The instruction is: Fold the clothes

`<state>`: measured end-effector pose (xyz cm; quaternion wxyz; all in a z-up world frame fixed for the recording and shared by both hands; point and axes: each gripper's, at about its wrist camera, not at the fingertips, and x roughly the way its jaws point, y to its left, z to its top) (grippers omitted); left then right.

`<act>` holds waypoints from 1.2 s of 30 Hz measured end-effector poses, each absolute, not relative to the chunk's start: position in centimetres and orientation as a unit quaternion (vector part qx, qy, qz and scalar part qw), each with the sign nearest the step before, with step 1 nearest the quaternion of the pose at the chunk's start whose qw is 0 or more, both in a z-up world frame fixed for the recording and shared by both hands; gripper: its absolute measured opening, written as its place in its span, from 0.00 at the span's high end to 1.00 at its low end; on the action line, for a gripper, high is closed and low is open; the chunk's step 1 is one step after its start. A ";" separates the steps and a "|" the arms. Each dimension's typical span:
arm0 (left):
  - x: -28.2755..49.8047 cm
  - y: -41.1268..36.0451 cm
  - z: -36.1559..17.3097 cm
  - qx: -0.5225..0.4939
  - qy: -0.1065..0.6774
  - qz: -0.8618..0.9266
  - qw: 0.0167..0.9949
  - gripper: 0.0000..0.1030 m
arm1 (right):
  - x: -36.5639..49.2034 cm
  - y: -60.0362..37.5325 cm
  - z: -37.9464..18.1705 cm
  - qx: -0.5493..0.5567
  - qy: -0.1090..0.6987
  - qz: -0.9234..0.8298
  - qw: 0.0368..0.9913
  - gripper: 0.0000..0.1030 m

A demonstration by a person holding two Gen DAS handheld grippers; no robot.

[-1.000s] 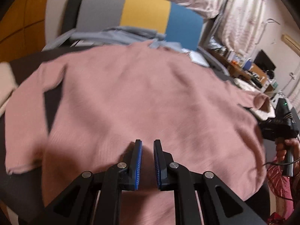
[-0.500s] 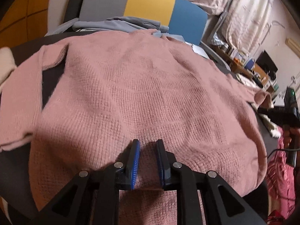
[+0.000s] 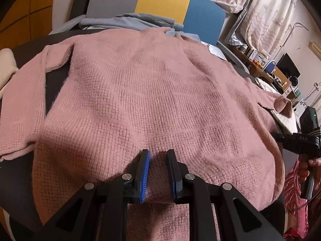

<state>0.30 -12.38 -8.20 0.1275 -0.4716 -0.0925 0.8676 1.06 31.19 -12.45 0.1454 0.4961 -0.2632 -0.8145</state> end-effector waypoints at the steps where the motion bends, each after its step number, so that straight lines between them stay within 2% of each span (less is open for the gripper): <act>1: 0.3 -12.4 -8.1 -0.476 -0.096 0.865 0.129 0.83 | 1.0 31.5 -12.1 0.494 -0.257 -0.820 0.134 0.91; 5: 0.8 -12.2 -8.2 -0.482 -0.103 0.860 0.133 0.83 | 1.2 33.4 -10.8 0.487 -0.241 -0.835 0.090 0.92; 10: 1.9 -11.4 -7.8 -0.488 -0.061 0.859 0.139 0.83 | 0.9 33.9 -12.0 0.514 -0.217 -0.828 0.062 0.90; 11: 2.0 -11.4 -7.5 -0.491 -0.057 0.857 0.144 0.83 | 0.9 34.0 -11.9 0.513 -0.213 -0.829 0.060 0.89; 13: 2.0 -11.4 -7.0 -0.492 -0.051 0.855 0.155 0.83 | 1.0 33.8 -10.7 0.502 -0.190 -0.842 0.052 0.78; 17: 0.9 -11.7 -6.1 -0.468 -0.038 0.873 0.135 0.83 | 1.1 31.5 -6.9 0.444 -0.119 -0.887 0.044 0.76; 19: -0.3 -12.0 -6.4 -0.470 -0.060 0.871 0.129 0.83 | 0.5 29.7 -5.6 0.427 -0.097 -0.897 0.065 0.75; 24: -1.9 -11.6 -7.9 -0.482 -0.079 0.865 0.119 0.83 | -1.2 24.6 -8.4 0.469 -0.035 -0.877 0.102 0.75; 29: 0.1 -11.2 -7.9 -0.476 -0.070 0.868 0.125 0.83 | -0.4 23.8 -11.1 0.504 0.060 -0.859 0.067 0.75; 33: 1.9 -10.9 -7.4 -0.478 -0.070 0.862 0.153 0.83 | 0.2 26.3 -11.0 0.528 0.069 -0.845 0.042 0.68; 36: 1.7 -11.0 -6.3 -0.471 -0.066 0.864 0.164 0.83 | 0.2 27.8 -10.7 0.539 0.037 -0.840 0.048 0.66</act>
